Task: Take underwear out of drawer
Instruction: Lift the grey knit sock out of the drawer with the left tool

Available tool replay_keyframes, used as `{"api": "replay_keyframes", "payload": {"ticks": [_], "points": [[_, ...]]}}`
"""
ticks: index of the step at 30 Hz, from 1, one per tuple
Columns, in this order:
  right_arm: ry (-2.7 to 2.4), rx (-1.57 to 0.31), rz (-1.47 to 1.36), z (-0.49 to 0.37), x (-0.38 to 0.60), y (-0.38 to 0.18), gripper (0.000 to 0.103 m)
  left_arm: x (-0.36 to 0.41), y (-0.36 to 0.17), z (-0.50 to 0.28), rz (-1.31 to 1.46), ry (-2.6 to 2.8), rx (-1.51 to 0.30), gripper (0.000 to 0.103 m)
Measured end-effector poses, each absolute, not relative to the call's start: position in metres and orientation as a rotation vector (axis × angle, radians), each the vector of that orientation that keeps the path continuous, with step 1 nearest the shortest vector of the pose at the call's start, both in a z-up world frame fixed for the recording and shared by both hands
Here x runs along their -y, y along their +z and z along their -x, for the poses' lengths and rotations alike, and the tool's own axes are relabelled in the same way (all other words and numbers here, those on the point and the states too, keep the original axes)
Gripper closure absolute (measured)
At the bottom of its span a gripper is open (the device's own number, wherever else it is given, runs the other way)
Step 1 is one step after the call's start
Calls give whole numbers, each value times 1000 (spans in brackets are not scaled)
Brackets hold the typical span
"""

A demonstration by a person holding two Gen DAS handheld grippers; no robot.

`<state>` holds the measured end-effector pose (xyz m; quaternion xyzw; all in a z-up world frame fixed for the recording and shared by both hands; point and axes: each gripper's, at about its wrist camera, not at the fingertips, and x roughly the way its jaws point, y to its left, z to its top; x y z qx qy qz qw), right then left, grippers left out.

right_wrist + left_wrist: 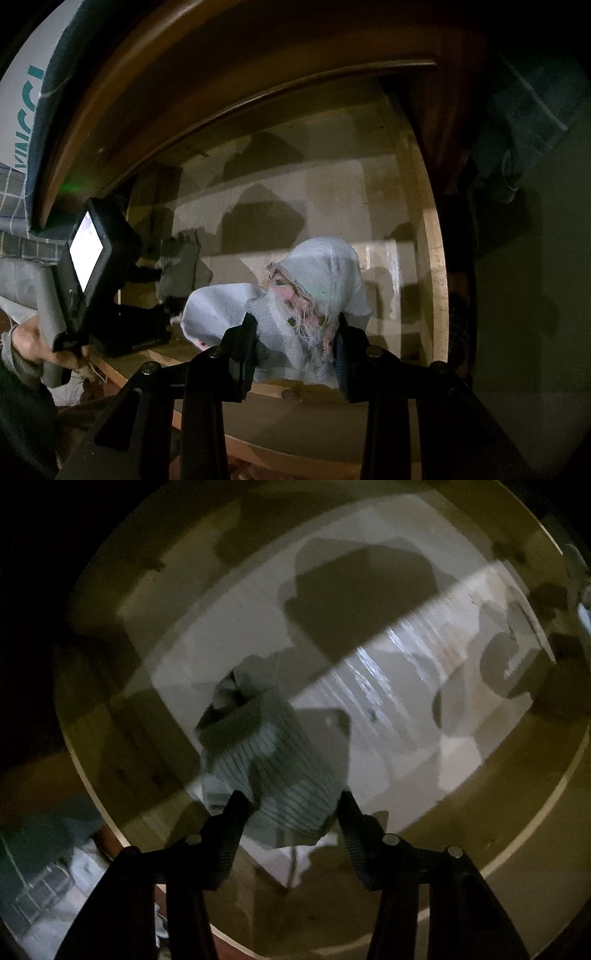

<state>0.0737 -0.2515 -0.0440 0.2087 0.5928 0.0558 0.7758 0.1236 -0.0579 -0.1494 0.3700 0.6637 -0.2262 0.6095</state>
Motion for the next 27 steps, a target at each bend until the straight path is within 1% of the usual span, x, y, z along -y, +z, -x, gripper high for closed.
{"api": "replay_keyframes", "payload": {"ticks": [3, 6, 10, 12, 17, 22, 27], "points": [[121, -1290, -443, -74, 250, -45, 70, 51, -147, -133, -778, -496, -1573, 50], [125, -1296, -440, -76, 249, -46, 70, 44, -137, -149, -642, -450, -1606, 48], [133, -1291, -443, -77, 249, -45, 69, 25, -137, -159, -523, -386, -1627, 40], [138, -1294, -437, -76, 248, -46, 69, 21, -141, -163, -494, -363, -1648, 39], [145, -1302, -426, -78, 246, -48, 69, 17, -156, -173, -478, -334, -1667, 35], [144, -1306, -418, -79, 245, -49, 69, 23, -156, -174, -456, -317, -1681, 32], [148, -1313, -410, -79, 242, -50, 68, 23, -163, -178, -508, -293, -1686, 28]]}}
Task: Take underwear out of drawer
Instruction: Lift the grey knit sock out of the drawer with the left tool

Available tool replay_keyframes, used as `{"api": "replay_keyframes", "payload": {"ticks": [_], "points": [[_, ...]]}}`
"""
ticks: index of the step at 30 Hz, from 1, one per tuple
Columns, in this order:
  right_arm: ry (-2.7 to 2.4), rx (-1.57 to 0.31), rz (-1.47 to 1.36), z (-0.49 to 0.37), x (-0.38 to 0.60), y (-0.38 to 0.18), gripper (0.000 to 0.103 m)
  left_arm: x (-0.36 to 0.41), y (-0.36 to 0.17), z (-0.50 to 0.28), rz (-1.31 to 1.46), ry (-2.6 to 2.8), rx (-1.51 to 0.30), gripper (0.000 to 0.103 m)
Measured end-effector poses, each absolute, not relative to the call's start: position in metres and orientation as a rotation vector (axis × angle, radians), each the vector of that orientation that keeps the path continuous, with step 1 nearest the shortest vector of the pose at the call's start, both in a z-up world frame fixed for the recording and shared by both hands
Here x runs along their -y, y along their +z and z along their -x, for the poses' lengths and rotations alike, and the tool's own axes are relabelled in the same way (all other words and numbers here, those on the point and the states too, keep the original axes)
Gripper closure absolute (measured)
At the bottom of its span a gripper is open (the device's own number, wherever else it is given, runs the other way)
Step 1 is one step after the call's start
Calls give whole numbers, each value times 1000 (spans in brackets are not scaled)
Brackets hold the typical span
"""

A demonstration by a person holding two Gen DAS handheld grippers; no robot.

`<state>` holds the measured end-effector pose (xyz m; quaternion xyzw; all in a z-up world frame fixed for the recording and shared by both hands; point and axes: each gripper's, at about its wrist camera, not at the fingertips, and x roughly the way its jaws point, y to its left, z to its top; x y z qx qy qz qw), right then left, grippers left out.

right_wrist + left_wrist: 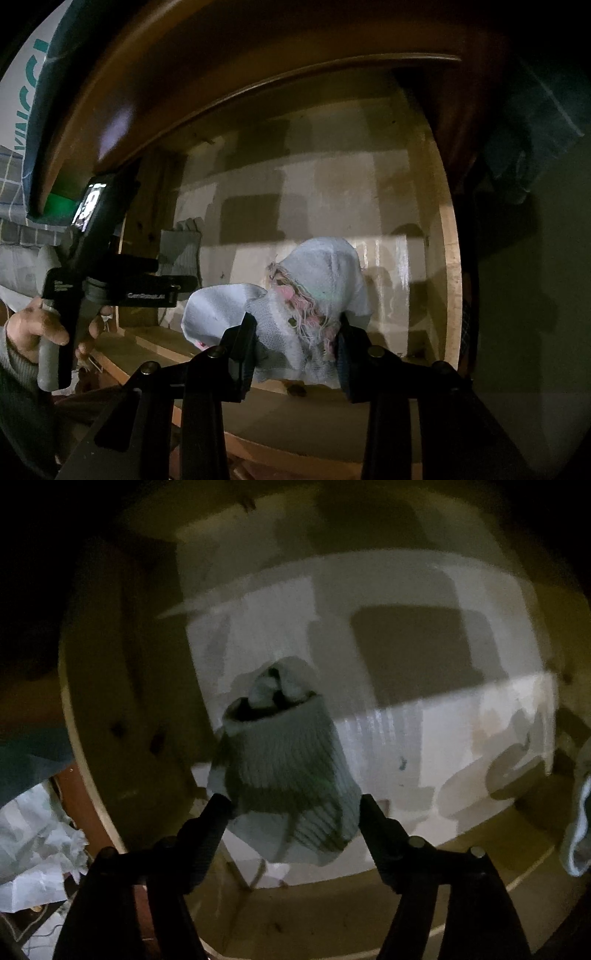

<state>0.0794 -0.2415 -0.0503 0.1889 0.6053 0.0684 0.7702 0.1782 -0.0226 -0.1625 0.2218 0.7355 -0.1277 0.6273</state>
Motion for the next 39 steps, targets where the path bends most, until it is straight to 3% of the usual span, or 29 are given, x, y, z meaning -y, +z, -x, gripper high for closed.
{"api": "replay_keyframes", "payload": {"ticks": [6, 17, 39], "points": [[152, -1321, -396, -80, 240, -52, 68, 25, -166, -180, -530, -293, -1683, 28], [133, -1329, -384, -80, 238, -55, 68, 24, -145, -165, -539, -273, -1614, 61], [94, -1312, -306, -85, 231, -55, 69, -3, -89, -110, -453, -349, -1528, 66]]}}
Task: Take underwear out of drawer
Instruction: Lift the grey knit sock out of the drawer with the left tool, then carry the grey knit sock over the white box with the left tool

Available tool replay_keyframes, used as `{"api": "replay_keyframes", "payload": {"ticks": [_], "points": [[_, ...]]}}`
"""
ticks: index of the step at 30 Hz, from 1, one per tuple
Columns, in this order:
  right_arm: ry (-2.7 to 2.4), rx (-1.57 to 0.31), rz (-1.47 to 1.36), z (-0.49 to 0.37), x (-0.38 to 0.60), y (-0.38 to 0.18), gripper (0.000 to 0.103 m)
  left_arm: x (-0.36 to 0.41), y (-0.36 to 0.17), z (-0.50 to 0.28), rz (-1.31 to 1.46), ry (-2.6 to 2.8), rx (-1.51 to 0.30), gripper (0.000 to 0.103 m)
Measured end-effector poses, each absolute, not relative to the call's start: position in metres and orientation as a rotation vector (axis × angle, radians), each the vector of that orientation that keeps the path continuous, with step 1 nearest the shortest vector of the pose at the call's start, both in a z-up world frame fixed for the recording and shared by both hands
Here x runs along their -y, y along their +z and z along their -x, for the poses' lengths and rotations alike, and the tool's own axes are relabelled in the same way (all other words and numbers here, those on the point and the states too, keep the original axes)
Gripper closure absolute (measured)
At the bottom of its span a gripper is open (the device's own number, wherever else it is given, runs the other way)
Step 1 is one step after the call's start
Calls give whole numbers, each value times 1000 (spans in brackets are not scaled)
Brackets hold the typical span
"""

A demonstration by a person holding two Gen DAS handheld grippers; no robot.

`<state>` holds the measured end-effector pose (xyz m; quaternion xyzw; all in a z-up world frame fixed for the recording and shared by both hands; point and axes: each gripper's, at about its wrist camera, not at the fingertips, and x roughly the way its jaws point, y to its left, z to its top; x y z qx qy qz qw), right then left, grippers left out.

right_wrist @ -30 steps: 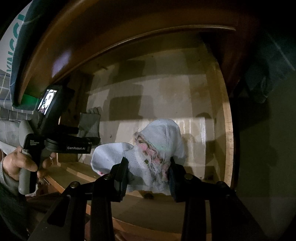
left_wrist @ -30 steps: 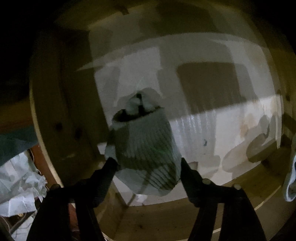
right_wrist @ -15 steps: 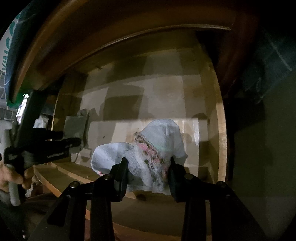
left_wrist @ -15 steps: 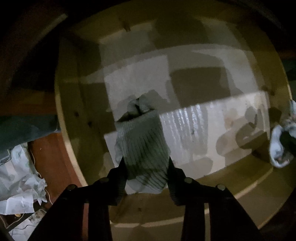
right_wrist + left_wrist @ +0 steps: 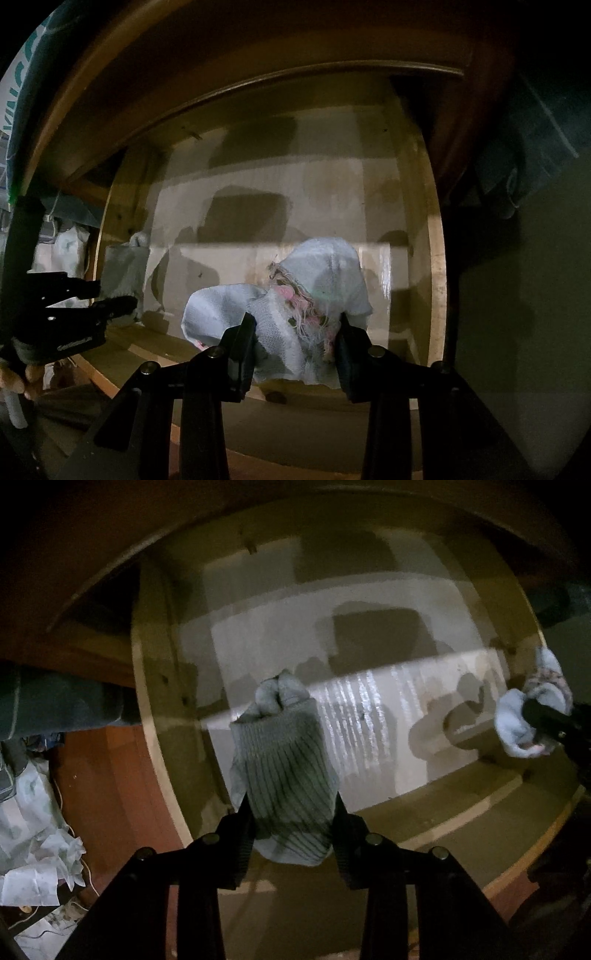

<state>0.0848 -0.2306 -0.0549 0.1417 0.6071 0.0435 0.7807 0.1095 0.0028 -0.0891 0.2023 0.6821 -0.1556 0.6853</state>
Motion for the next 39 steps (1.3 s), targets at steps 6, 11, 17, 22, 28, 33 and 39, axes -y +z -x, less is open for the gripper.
{"api": "replay_keyframes", "payload": {"ticks": [6, 11, 17, 22, 28, 33, 39], "points": [[90, -1333, -285, -87, 227, -60, 69, -7, -71, -87, -447, -381, -1499, 66], [90, -1318, -268, -89, 225, -59, 69, -7, -58, -74, -452, -377, -1472, 66], [80, -1303, -292, -86, 229, -56, 69, -7, -33, -64, -403, -375, -1410, 66], [70, -1287, -311, -85, 232, -53, 69, -4, -7, -51, -399, -387, -1359, 66], [75, -1289, -308, -85, 231, -53, 69, -6, 11, -41, -385, -401, -1322, 66], [72, -1292, -303, -87, 231, -52, 69, 0, 33, -32, -386, -413, -1260, 66], [74, -1290, -304, -86, 232, -52, 69, 10, 60, -22, -381, -401, -1179, 66]]}}
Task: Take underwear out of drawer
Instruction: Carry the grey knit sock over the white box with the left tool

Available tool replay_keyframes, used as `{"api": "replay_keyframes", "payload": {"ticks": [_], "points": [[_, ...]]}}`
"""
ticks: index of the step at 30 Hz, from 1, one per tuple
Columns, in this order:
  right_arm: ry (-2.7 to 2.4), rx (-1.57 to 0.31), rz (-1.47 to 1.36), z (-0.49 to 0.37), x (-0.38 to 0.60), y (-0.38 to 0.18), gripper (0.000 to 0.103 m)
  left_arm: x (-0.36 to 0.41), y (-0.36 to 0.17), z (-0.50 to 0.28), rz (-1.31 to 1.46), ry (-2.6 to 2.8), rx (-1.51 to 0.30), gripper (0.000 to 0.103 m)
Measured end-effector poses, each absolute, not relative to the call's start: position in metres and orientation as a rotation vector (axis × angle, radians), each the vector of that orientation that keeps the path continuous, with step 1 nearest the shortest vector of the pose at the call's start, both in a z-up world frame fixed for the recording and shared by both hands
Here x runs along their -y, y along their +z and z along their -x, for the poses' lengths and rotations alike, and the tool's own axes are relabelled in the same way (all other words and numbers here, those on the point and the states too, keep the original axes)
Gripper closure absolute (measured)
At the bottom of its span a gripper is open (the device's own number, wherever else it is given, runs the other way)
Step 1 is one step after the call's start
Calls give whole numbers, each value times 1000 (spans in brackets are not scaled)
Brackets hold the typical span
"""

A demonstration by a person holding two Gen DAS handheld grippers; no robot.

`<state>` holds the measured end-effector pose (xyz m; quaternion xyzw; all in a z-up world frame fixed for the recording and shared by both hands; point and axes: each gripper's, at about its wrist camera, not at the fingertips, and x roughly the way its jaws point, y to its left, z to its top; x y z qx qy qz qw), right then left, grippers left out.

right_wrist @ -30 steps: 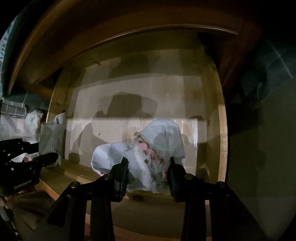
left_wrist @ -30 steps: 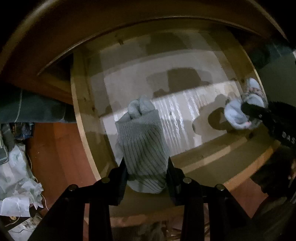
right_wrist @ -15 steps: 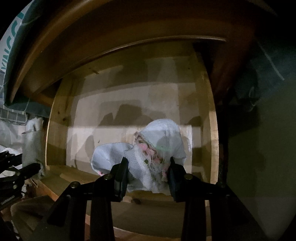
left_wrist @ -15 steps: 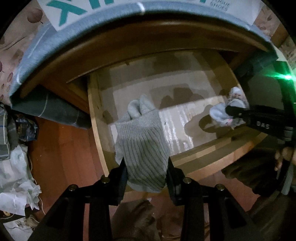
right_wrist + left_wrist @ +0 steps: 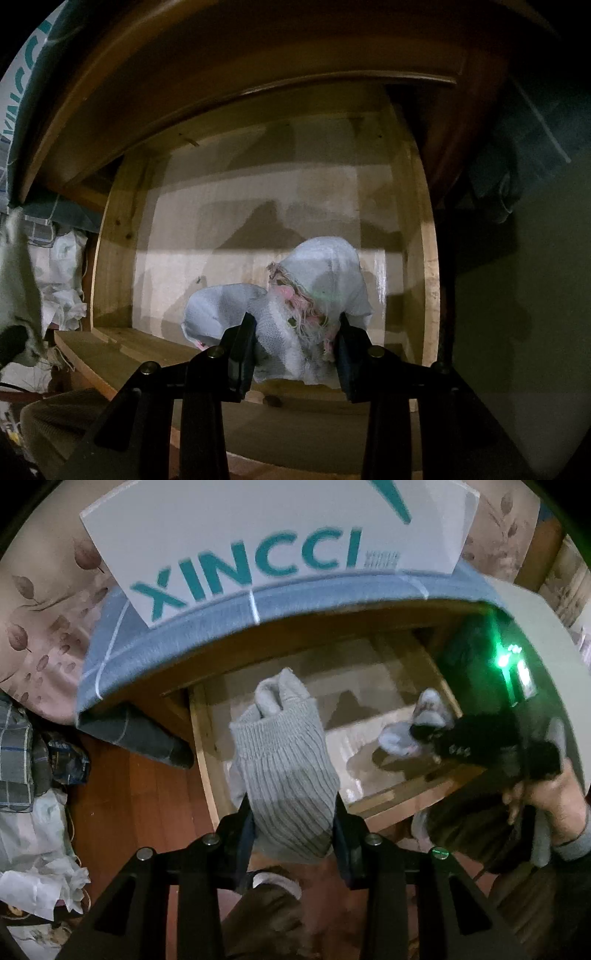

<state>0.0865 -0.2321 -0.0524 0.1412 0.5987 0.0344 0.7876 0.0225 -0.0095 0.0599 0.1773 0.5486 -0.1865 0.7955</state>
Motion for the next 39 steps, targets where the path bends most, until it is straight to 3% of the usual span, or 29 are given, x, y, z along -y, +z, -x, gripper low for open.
{"api": "replay_keyframes", "payload": {"ticks": [27, 39], "points": [[90, -1299, -293, -88, 228, -51, 69, 25, 207, 8, -394, -339, -830, 66], [106, -1302, -281, -88, 222, -52, 69, 48, 291, -34, -354, -357, -696, 66]]}}
